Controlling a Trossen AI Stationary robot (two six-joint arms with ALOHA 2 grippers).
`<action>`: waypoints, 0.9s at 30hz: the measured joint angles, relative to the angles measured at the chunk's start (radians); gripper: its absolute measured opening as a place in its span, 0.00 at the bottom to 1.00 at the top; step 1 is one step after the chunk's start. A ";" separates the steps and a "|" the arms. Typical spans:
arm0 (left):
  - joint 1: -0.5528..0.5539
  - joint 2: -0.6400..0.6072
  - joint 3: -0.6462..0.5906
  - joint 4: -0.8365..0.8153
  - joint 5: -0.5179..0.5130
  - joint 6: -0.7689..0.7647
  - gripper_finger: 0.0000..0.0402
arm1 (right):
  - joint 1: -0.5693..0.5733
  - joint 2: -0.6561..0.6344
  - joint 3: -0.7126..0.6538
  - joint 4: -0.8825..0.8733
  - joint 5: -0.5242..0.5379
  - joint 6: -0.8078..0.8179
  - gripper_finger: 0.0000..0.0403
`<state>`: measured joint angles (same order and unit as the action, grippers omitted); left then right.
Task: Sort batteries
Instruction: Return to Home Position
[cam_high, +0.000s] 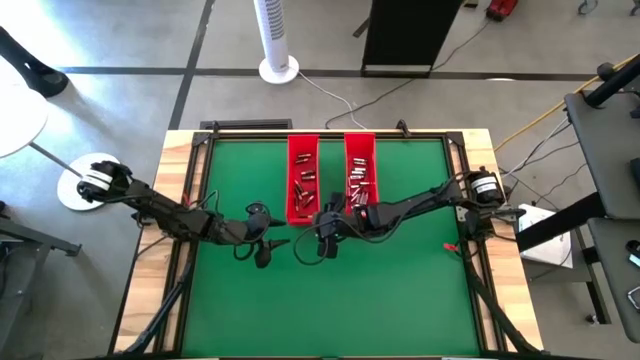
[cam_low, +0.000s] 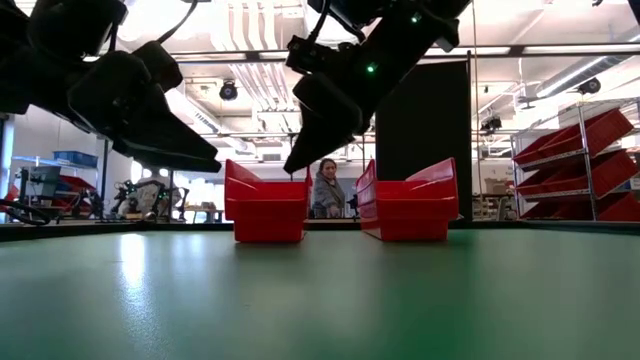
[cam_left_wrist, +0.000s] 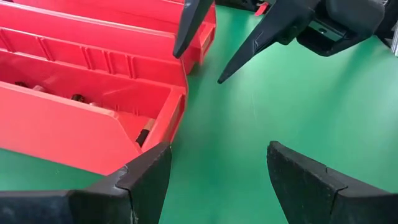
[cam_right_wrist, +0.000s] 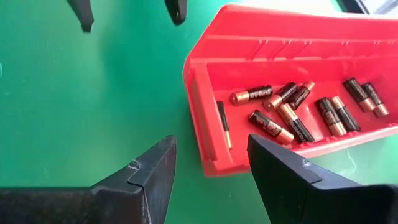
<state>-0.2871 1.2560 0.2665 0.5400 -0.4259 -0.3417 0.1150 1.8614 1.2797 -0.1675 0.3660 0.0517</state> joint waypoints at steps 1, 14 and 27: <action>0.000 0.000 0.000 0.000 0.000 -0.001 0.60 | 0.000 0.000 0.001 0.003 0.000 0.000 0.48; 0.000 -0.251 0.000 -0.107 0.021 0.060 0.60 | 0.044 -0.142 0.053 0.012 -0.004 -0.137 0.48; 0.000 -0.703 0.000 -0.429 0.017 0.075 0.60 | 0.044 -0.481 -0.174 0.086 -0.003 -0.176 0.48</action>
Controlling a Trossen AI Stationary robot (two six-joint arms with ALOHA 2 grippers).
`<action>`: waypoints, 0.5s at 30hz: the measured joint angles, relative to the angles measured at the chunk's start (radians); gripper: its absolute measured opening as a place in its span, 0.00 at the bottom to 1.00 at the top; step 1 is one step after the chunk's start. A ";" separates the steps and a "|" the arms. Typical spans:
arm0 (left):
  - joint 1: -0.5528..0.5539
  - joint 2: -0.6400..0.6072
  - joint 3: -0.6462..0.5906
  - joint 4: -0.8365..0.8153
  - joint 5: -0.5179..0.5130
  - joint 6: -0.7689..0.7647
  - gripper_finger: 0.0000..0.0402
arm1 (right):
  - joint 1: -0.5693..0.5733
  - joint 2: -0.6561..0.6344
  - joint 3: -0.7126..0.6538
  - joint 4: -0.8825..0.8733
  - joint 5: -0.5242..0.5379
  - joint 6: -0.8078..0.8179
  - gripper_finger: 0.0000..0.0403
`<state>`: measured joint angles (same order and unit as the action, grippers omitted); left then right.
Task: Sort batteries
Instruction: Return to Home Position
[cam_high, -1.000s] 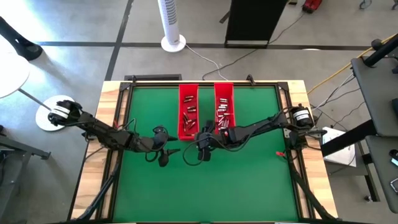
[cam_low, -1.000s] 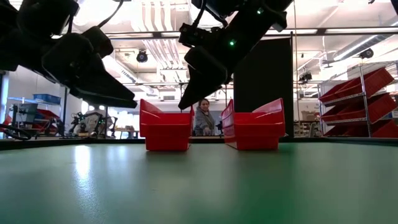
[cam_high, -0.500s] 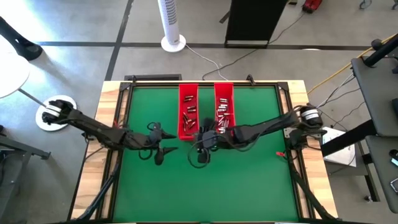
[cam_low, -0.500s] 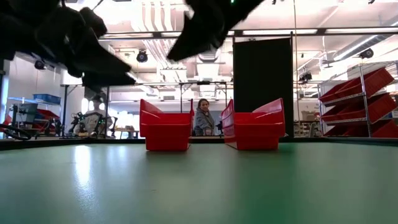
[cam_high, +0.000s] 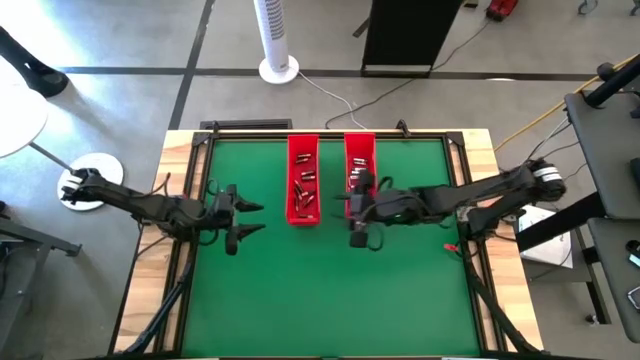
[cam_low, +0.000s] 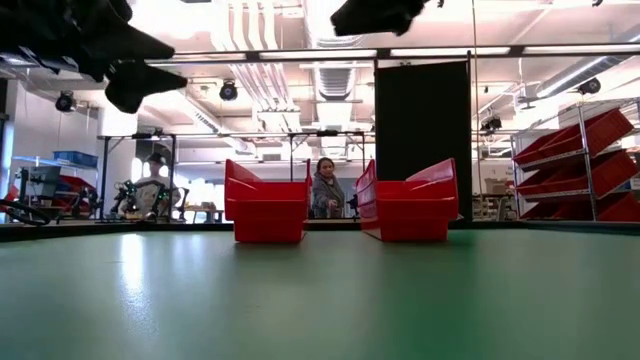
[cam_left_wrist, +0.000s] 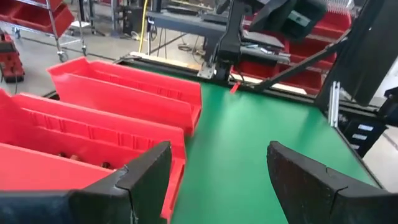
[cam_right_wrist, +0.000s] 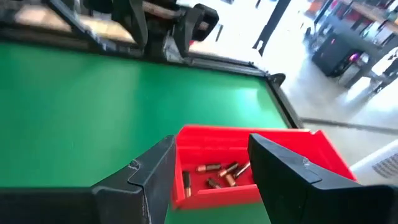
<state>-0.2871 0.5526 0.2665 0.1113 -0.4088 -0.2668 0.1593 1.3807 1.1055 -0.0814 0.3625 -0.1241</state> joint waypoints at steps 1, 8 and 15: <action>0.000 -0.020 0.000 -0.012 0.000 0.002 0.60 | 0.000 -0.031 -0.034 0.022 0.000 0.000 0.48; 0.000 -0.110 0.000 -0.054 -0.001 0.035 0.60 | 0.000 -0.271 -0.275 0.124 0.000 0.061 0.48; 0.000 -0.181 -0.012 -0.109 -0.051 0.093 0.60 | 0.024 -0.492 -0.476 0.149 0.000 0.150 0.48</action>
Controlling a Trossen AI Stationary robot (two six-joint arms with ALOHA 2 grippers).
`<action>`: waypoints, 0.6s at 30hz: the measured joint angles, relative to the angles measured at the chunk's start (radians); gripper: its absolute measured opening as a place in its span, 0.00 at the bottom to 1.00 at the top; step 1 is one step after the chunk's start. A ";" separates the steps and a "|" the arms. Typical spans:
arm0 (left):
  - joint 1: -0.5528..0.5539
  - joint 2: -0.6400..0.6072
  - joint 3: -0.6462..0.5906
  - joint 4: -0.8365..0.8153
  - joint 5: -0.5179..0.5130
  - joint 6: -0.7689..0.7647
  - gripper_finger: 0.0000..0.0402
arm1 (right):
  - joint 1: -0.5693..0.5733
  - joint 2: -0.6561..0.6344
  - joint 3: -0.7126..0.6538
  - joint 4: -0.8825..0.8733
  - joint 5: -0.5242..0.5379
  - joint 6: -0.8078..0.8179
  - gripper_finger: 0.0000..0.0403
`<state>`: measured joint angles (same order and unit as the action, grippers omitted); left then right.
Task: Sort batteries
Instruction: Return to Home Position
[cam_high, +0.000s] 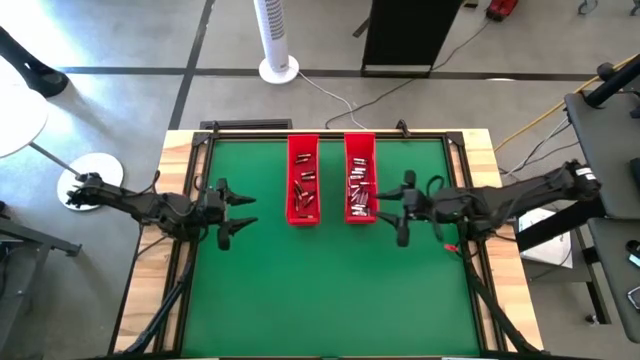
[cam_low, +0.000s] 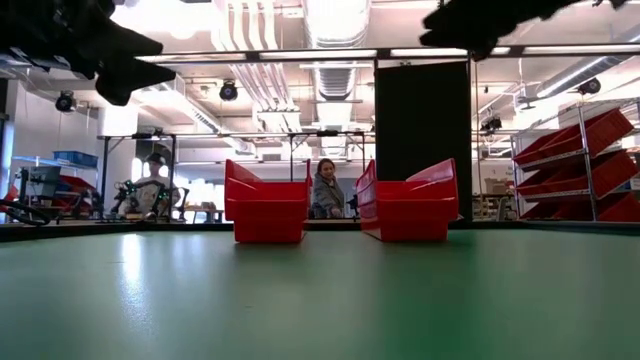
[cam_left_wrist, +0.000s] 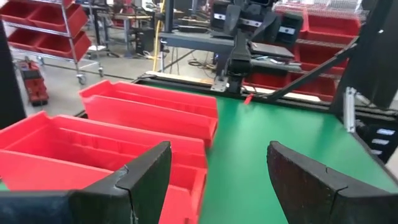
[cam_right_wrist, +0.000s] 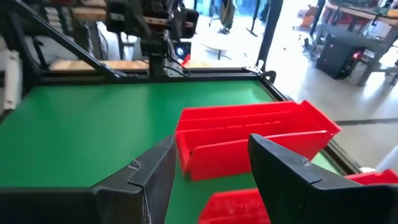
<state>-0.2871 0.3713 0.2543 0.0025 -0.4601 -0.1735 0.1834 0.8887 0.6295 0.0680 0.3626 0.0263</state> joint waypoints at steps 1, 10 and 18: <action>0.000 -0.009 -0.005 -0.001 -0.004 0.007 0.60 | 0.006 -0.029 -0.030 0.016 0.000 0.001 0.48; 0.000 -0.079 -0.051 0.026 -0.041 0.045 0.60 | 0.035 -0.271 -0.278 0.135 -0.056 -0.024 0.48; 0.000 -0.120 -0.169 0.202 -0.097 0.112 0.60 | 0.034 -0.365 -0.500 0.334 -0.127 0.080 0.39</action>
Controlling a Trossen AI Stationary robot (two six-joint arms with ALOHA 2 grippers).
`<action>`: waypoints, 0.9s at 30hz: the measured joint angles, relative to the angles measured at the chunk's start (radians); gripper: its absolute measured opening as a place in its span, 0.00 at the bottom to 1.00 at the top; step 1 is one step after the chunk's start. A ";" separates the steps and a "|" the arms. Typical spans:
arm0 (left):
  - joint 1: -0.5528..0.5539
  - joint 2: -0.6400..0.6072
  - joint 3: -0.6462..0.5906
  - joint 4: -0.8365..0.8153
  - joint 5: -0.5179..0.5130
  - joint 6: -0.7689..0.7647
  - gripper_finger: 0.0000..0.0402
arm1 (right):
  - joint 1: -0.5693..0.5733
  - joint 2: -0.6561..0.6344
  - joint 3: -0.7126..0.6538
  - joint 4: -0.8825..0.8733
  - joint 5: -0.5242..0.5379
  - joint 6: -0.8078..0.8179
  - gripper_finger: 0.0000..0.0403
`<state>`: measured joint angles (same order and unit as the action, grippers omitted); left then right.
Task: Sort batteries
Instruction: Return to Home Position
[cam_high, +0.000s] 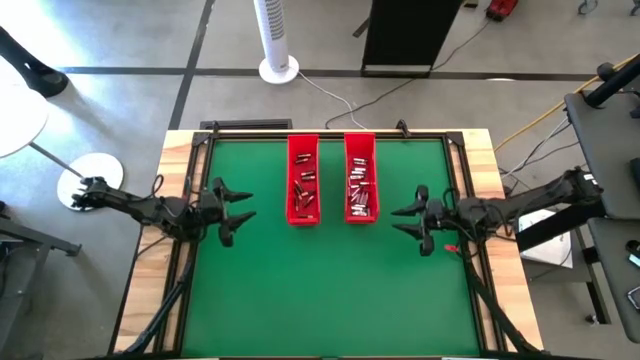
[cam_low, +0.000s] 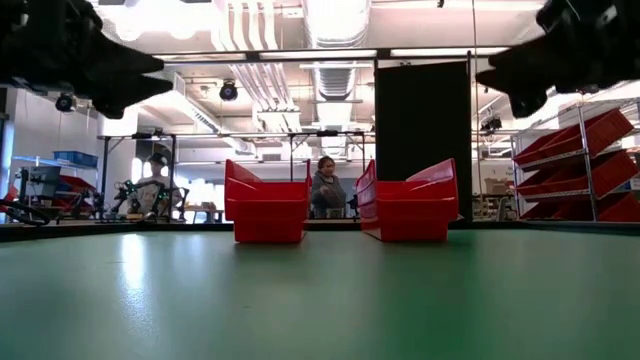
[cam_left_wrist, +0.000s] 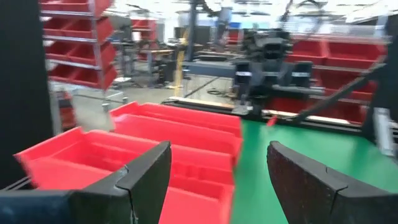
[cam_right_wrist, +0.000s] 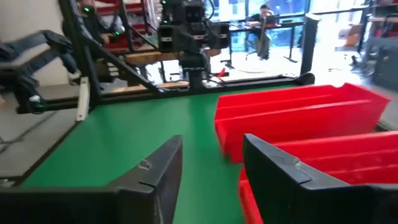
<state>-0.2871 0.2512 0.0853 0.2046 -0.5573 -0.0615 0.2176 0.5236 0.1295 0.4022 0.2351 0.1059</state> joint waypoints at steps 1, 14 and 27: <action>0.000 -0.004 -0.002 -0.004 -0.026 0.000 0.60 | 0.000 0.000 -0.021 0.030 0.000 0.002 0.37; -0.001 -0.130 0.034 -0.242 -0.047 -0.068 0.60 | 0.000 -0.179 -0.103 0.065 -0.007 -0.191 0.10; -0.001 -0.225 -0.011 -0.297 -0.062 -0.084 0.60 | 0.000 -0.468 -0.117 -0.287 -0.007 -0.164 0.02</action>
<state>-0.2878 0.0257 0.0738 -0.0929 -0.6191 -0.1455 0.2176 0.0560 0.0124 0.1151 0.2286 -0.0586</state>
